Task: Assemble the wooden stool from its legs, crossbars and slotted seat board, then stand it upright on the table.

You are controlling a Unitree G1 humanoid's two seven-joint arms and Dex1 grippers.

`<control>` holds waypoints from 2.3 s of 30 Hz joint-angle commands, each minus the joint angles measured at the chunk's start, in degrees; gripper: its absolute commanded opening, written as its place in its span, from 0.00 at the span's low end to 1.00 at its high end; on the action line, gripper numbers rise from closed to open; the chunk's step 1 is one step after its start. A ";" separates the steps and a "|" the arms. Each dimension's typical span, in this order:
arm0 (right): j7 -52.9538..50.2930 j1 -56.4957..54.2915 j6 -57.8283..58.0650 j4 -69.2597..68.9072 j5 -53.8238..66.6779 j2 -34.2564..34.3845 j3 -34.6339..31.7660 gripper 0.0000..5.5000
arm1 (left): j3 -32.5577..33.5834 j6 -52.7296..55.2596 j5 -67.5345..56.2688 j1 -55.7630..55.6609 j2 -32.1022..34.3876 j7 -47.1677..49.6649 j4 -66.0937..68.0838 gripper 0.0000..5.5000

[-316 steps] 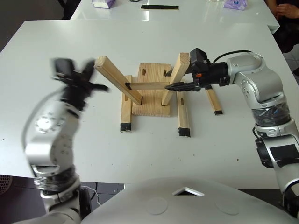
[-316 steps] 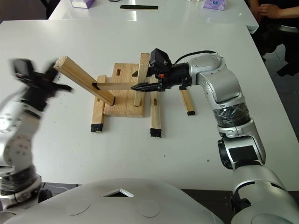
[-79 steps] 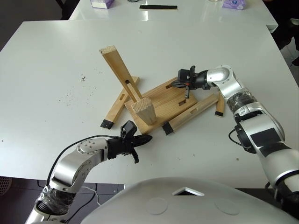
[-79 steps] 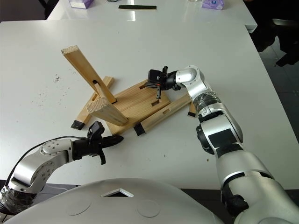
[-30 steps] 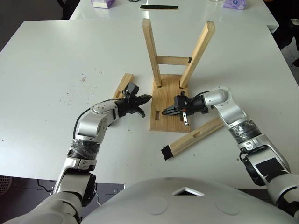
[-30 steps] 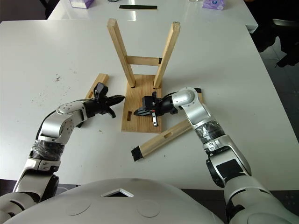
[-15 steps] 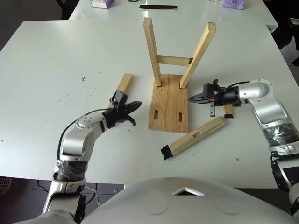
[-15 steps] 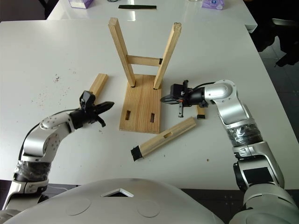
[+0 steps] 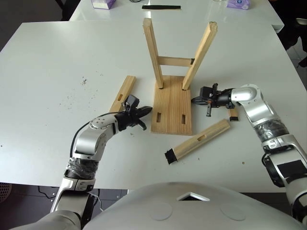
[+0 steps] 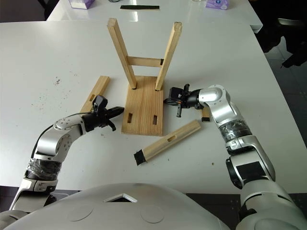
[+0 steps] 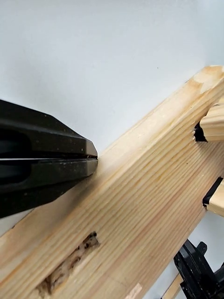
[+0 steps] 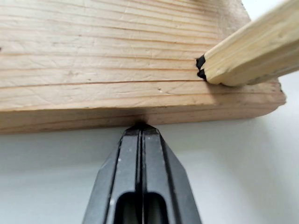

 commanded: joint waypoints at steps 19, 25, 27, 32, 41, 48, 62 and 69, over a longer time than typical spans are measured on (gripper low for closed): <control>-7.12 12.39 14.84 -17.52 8.73 -2.06 -11.99 0.00 | 6.98 -1.22 -0.98 3.00 -0.78 4.75 -3.86 0.00; -25.30 22.19 18.72 -28.95 9.81 1.74 -24.85 0.04 | 21.01 -5.16 -4.61 7.49 -7.35 17.77 -13.80 0.00; -31.12 26.84 19.40 -32.68 9.25 4.05 -27.58 0.07 | 23.58 -6.33 -6.14 7.64 -12.29 23.98 -19.14 0.00; -38.37 38.80 23.34 -45.68 8.00 9.26 -24.74 0.21 | 25.74 -8.54 -8.21 6.22 -22.17 36.28 -24.44 0.00; -44.12 47.69 30.26 -55.13 9.63 13.38 -27.47 0.46 | 27.51 -11.99 -6.25 6.95 -23.87 42.56 -22.84 0.00; -44.67 44.43 35.36 -52.24 10.32 11.48 -29.69 0.51 | 25.68 -14.25 -5.04 8.91 -25.14 42.81 -21.43 0.00; -40.70 40.30 42.63 -49.55 11.12 6.45 -27.87 0.51 | 24.01 -18.25 -4.76 9.16 -26.38 42.90 -18.35 0.00; -39.71 42.82 42.79 -49.61 10.84 4.32 -27.69 0.51 | 23.27 -18.90 -4.69 10.86 -27.27 43.54 -19.24 0.00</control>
